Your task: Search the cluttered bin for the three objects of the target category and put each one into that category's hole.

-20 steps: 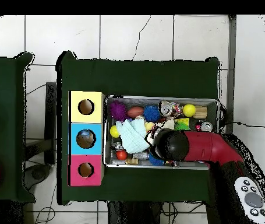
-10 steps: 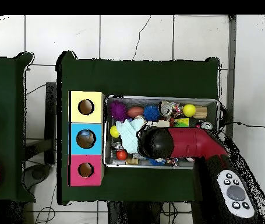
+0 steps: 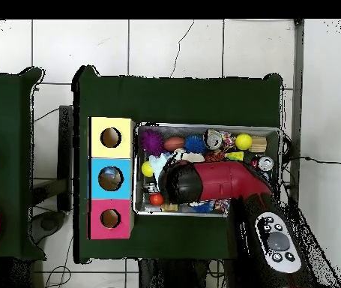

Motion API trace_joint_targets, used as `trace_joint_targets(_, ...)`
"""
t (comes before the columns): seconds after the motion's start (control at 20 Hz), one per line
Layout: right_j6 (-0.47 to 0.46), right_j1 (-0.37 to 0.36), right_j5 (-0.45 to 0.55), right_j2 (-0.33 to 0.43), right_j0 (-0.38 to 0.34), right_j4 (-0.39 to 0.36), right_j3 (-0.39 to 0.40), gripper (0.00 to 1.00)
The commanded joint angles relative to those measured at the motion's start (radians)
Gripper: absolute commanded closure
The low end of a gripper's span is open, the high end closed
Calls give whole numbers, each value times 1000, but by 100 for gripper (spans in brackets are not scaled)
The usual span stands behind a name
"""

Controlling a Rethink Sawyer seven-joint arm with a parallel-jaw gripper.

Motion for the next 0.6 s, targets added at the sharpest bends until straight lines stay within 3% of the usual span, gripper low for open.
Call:
trace_joint_targets(0.05, 51, 62, -64, -34, 26, -50, -73, 100)
trace_joint_targets(0.4, 32, 131, -100, -85, 49, -97, -133, 100)
trace_joint_targets(0.6, -4, 185, -112, -130, 56, -176, -211, 100)
